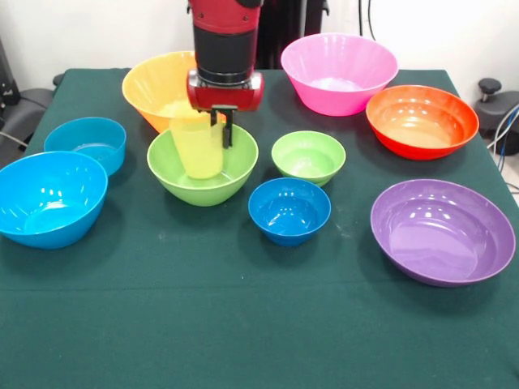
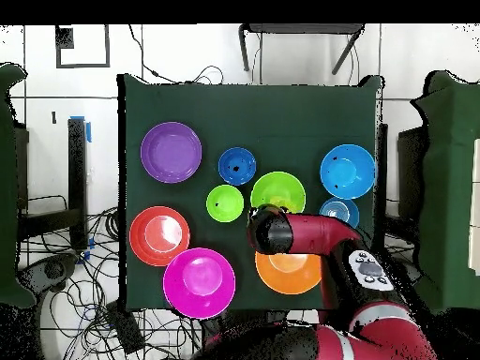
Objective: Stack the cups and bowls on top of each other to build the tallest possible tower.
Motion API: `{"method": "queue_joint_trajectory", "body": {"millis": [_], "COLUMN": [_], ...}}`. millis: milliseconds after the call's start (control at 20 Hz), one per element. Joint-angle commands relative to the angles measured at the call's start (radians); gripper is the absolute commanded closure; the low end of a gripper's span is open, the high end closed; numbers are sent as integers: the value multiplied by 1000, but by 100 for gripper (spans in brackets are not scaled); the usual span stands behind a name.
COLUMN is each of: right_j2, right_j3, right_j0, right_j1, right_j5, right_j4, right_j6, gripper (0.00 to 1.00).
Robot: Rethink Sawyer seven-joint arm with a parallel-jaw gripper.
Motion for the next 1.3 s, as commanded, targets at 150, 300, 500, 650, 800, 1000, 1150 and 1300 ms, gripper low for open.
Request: {"method": "queue_joint_trajectory", "body": {"millis": [150,300,500,650,800,1000,1150,1300], "right_j2": [-1,-12,-36,-51,-72,-78,-66,-72], "right_j3": [-67,-72,-79,-84,-95,-95,-80,-68], "right_j0": [50,59,74,81,99,110,108,118], "right_j1": [94,96,90,85,84,79,70,55], "right_j5": [-76,-80,-75,-72,-73,-75,-53,-40], "right_j4": [-5,7,14,17,18,28,53,66], "right_j6": [131,128,133,135,135,141,148,150], "gripper": [100,100,100,100,100,0,0,0]}}
